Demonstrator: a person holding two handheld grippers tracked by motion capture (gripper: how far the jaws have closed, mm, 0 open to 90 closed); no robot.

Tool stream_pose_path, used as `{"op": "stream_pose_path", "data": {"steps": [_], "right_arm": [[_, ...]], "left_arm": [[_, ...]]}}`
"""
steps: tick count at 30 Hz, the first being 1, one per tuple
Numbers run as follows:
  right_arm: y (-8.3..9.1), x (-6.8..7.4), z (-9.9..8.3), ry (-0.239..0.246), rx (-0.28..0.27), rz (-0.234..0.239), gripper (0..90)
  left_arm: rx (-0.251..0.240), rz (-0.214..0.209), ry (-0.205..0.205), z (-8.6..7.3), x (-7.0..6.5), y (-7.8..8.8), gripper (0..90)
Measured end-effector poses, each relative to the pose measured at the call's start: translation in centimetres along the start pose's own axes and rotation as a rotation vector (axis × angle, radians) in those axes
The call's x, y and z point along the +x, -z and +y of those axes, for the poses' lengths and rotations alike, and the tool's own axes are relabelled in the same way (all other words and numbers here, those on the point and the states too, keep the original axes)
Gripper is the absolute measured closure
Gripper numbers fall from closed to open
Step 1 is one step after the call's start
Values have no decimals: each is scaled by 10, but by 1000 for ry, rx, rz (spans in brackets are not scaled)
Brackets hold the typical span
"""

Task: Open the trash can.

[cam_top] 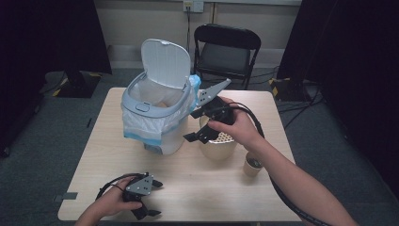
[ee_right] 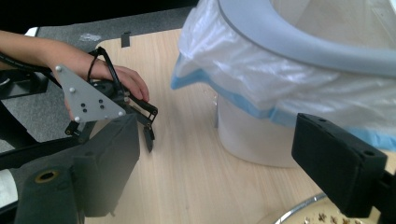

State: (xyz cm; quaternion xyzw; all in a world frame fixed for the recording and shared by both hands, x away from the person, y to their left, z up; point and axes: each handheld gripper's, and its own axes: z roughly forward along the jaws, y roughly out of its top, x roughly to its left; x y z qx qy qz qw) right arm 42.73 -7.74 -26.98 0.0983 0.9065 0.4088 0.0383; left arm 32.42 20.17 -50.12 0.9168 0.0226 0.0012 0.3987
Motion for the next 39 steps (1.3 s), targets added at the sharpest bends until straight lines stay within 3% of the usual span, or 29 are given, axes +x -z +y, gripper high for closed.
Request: {"op": "stream_pose_path", "data": {"steps": [23, 39], "right_arm": [[18, -12, -58, -62, 4, -49, 149], [24, -13, -100, -94, 28, -91, 146]], "left_arm": [[-4, -2, 5, 0, 0, -1, 71], [2, -1, -4, 1, 2, -1, 65]]}}
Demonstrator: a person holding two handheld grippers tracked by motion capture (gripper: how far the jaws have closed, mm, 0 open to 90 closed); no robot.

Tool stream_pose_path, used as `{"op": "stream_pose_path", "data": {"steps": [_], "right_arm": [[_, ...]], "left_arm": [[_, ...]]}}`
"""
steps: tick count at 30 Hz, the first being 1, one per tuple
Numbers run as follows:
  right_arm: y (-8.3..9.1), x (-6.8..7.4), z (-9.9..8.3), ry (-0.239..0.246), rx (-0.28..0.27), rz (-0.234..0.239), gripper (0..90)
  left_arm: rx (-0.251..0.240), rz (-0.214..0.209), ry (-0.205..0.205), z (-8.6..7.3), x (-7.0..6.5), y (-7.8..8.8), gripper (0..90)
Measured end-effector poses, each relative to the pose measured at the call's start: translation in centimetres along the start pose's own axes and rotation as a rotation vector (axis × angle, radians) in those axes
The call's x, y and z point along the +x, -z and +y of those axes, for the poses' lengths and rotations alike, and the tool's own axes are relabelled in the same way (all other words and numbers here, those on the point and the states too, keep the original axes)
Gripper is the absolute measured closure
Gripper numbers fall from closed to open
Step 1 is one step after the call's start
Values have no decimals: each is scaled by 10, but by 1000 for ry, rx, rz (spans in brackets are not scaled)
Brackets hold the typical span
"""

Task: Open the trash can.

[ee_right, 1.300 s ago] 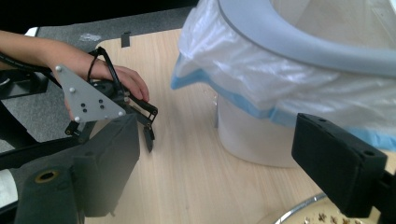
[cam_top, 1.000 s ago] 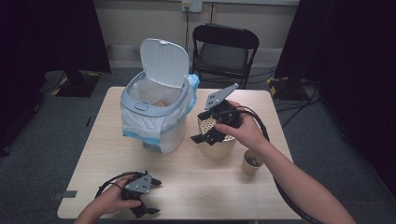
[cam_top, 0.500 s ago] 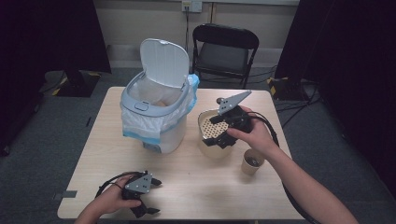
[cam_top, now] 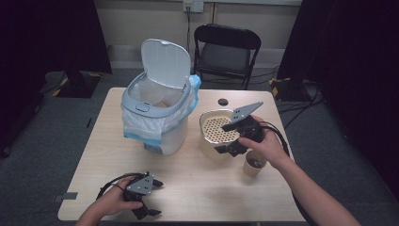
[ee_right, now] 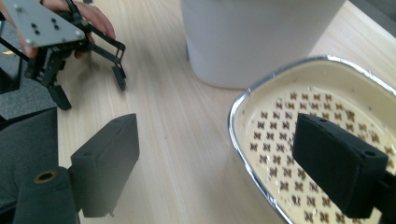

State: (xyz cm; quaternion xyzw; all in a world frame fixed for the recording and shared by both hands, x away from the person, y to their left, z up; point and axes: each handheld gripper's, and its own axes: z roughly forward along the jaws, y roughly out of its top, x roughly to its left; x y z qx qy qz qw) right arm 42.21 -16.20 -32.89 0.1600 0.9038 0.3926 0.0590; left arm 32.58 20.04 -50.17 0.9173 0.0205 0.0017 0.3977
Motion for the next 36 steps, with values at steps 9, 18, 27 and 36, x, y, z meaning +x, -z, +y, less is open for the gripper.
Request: {"op": "stream_pose_path", "data": {"steps": [9, 18, 27, 36], "right_arm": [[2, -2, -23, -18, 22, -23, 148], [7, -4, -45, -36, 31, -47, 156], [14, -5, -60, -51, 42, -70, 155], [21, -7, -79, -62, 51, -99, 165]], "left_arm": [[-1, 0, 1, 0, 0, 0, 65], [-2, 0, 2, 0, 0, 0, 65], [-3, 0, 0, 0, 0, 0, 65], [-3, -1, 10, 0, 0, -1, 62]]}}
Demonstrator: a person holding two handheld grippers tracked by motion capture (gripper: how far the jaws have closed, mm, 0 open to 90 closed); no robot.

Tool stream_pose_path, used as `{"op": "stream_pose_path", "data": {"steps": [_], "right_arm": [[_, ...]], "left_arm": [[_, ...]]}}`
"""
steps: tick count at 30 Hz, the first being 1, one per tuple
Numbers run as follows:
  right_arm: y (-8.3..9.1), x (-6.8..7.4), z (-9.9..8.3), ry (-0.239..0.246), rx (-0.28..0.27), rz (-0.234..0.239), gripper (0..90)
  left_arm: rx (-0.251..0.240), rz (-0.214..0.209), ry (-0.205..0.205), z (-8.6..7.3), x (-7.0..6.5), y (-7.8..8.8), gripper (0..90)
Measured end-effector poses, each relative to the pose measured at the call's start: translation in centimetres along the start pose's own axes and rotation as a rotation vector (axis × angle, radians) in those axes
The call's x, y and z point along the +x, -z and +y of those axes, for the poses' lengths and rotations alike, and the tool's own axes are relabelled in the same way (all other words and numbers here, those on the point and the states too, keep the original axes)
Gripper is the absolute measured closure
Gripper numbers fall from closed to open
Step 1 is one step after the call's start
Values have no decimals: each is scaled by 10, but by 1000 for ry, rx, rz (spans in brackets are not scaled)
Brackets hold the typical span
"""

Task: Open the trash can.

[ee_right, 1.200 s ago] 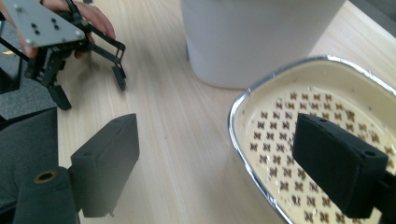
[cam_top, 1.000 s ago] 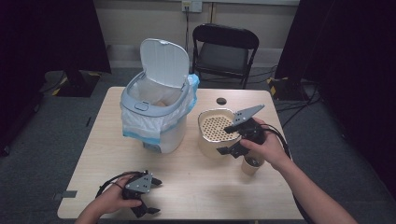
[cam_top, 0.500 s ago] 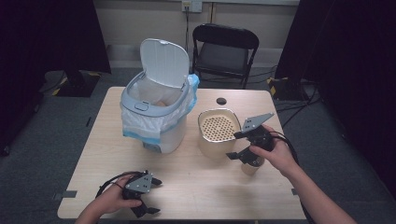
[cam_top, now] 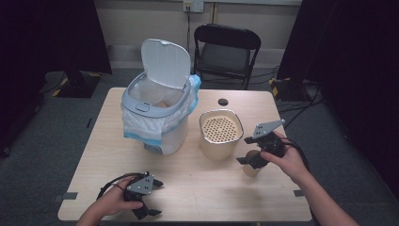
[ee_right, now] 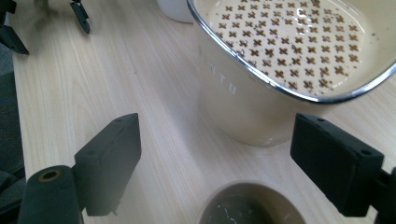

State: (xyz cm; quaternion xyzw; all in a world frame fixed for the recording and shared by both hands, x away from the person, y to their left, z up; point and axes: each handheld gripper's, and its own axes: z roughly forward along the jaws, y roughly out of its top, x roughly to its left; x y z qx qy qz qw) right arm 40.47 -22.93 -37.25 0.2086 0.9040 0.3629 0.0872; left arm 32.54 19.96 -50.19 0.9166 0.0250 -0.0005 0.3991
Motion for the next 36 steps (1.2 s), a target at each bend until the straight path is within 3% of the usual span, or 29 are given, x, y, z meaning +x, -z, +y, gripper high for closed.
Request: {"op": "stream_pose_path", "data": {"steps": [10, 15, 18, 23, 36], "right_arm": [[6, -6, -23, -65, -68, -30, 170], [12, -10, -35, -90, -77, -64, 164], [15, -12, -42, -112, -88, -61, 164], [19, -13, -52, -115, -83, -84, 147], [21, -11, -79, -137, -83, -61, 145]], "left_arm": [[-6, 0, 7, 0, -1, 0, 62], [-1, 0, 0, 0, 0, 0, 62], [-3, 0, 4, 0, 0, 0, 62], [4, 1, -3, 0, 0, 0, 59], [9, 1, -7, 1, 1, 0, 56]]}}
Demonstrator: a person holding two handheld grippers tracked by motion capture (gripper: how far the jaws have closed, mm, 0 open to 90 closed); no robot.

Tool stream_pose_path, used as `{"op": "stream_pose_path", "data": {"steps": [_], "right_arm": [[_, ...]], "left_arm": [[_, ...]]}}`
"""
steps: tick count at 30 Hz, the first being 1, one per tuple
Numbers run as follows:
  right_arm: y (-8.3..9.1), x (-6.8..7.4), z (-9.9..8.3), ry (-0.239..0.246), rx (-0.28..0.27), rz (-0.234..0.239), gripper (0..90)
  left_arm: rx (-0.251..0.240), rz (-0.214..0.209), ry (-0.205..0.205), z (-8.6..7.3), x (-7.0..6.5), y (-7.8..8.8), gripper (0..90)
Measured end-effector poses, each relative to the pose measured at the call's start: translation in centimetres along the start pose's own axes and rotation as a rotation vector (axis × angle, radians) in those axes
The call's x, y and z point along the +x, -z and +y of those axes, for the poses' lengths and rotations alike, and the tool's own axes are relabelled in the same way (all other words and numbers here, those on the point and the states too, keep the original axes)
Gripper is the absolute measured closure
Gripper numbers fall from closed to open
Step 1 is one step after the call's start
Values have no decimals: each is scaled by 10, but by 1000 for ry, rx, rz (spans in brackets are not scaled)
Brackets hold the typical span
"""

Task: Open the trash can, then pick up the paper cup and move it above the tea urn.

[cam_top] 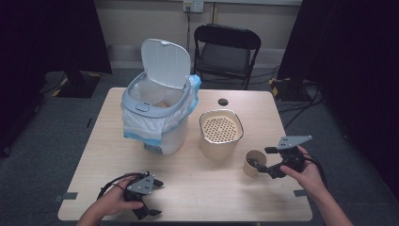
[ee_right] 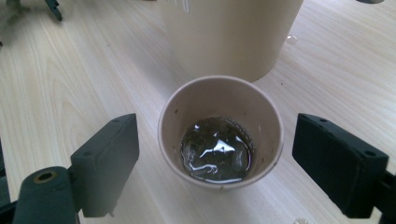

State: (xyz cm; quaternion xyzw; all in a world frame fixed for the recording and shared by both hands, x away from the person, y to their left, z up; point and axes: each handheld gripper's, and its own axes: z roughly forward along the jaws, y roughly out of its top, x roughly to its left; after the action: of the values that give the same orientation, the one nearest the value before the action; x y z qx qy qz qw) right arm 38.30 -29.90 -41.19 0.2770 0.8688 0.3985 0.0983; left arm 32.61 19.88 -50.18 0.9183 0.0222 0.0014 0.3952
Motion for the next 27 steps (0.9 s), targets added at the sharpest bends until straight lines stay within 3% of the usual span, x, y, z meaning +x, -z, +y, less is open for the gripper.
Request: {"op": "stream_pose_path", "data": {"steps": [10, 27], "right_arm": [[-2, -2, -25, -47, -19, -12, 145], [-22, -2, -47, -55, -34, -19, 145]], "left_arm": [[0, 0, 0, 0, 0, 0, 56], [0, 0, 0, 0, 0, 0, 55]]}}
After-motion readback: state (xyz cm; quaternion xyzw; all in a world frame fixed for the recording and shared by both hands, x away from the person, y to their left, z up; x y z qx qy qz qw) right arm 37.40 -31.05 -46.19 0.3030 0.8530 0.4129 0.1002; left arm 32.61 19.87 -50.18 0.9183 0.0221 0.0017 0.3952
